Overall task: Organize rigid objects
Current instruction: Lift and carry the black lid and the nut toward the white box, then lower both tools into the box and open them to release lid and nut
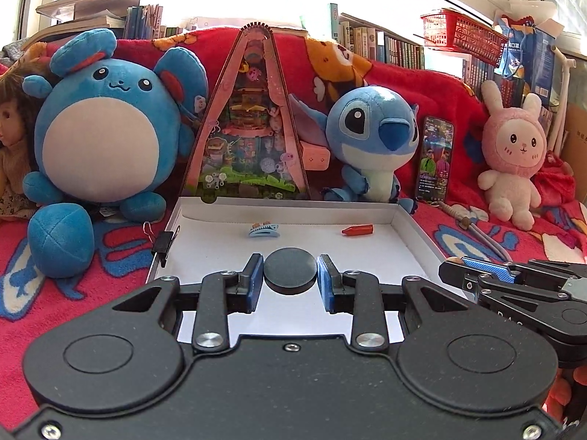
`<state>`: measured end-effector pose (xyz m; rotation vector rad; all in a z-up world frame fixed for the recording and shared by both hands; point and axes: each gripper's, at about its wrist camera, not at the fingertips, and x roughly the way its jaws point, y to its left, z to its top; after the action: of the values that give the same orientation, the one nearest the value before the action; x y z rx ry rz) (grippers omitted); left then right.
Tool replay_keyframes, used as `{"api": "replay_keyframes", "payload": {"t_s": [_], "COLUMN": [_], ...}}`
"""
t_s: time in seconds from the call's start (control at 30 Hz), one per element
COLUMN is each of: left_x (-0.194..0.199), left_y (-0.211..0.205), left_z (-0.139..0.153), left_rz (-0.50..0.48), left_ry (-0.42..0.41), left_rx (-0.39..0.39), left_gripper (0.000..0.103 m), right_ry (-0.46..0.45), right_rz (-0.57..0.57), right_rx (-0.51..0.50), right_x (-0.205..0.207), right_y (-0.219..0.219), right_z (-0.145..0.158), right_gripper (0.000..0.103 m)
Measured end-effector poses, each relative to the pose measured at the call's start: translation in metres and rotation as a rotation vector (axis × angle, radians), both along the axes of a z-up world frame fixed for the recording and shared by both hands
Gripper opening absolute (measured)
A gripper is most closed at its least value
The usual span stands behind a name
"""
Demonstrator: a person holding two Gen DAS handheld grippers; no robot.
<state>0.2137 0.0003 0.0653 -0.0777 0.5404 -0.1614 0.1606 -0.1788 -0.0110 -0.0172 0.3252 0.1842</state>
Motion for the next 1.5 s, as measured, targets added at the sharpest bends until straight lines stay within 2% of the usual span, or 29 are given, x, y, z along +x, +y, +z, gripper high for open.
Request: {"api": "replay_keyframes", "payload": {"t_s": [0.13, 0.3, 0.5, 0.6, 0.97, 1.1, 1.5], "left_x": [0.026, 0.067, 0.111, 0.126, 0.148, 0.146, 0.147], "left_y": [-0.005, -0.002, 0.004, 0.004, -0.004, -0.008, -0.006], "left_z": [-0.008, -0.019, -0.029, -0.034, -0.049, -0.051, -0.048], "left_rz": [0.017, 0.027, 0.034, 0.047, 0.058, 0.049, 0.07], "left_ry": [0.024, 0.125, 0.244, 0.274, 0.283, 0.258, 0.257], "left_rx": [0.006, -0.045, -0.068, -0.064, -0.036, -0.001, -0.017], "left_gripper": [0.03, 0.03, 0.03, 0.03, 0.03, 0.03, 0.03], "right_ry": [0.034, 0.081, 0.21, 0.245, 0.267, 0.273, 0.29], "right_rz": [-0.011, -0.026, -0.024, -0.041, -0.069, -0.066, -0.064], "right_rx": [0.015, 0.065, 0.141, 0.153, 0.146, 0.134, 0.115], "right_x": [0.028, 0.062, 0.11, 0.129, 0.158, 0.163, 0.164], "right_y": [0.004, 0.007, 0.008, 0.008, 0.014, 0.017, 0.019], "right_z": [0.002, 0.005, 0.006, 0.006, -0.001, -0.004, -0.005], "right_gripper": [0.022, 0.022, 0.022, 0.022, 0.022, 0.022, 0.022]}}
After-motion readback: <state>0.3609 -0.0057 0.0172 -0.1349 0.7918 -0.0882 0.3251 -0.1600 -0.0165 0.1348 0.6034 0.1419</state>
